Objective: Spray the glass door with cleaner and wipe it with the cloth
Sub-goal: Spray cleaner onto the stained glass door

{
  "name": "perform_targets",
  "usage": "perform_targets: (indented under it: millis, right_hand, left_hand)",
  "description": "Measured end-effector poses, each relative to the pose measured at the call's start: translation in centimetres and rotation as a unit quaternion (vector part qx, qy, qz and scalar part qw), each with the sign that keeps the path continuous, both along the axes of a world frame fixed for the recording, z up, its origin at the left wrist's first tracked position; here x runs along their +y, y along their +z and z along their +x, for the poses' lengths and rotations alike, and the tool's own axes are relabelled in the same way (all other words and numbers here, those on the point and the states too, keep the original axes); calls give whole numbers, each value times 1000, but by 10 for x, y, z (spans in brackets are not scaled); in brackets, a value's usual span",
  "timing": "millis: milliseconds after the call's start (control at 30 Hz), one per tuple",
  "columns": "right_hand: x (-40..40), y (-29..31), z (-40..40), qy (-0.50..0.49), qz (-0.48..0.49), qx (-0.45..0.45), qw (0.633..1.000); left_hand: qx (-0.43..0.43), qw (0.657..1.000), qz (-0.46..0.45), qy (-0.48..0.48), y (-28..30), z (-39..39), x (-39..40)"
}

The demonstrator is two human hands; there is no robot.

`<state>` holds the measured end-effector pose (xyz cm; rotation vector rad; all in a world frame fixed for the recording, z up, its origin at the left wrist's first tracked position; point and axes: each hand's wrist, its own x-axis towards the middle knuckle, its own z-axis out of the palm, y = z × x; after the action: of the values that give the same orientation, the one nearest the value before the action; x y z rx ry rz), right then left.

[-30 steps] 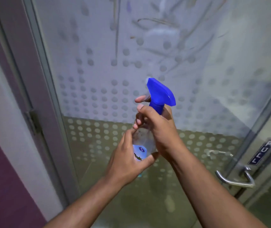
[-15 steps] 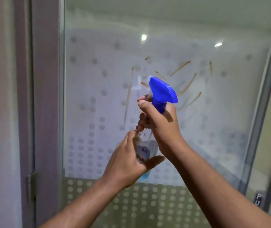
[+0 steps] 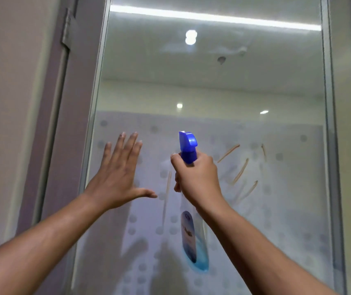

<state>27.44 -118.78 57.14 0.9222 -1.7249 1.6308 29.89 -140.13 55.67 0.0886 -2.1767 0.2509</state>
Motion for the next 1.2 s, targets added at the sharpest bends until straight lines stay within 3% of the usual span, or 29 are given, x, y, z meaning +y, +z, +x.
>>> perform_targets:
  millis: [167,467,700,900,1033,1200]
  right_hand:
    - [-17,18,-3,-38,33,-20,999]
    - [3,26,-14,-75,39,-28,996]
    - [77,31,-36,-90,-94,-81,988]
    - [133,39,-50,-146,-145,-111,972]
    - [117,43,-46,-107,-96,-121,982]
    - [46,40,-18,-65,65,-63,994]
  left_hand:
    - [-66,998,2,25,20,-15,-5]
    - [-94,994,-12,51,20,-18,-13]
    - [-92,994,-17,54,19,-19,-15]
    - [-81,995,-22,51,18,-21,-18]
    - [-86,994,-21,57,19,-19,-15]
    - [-103,992,-15,73,21,-12,-7]
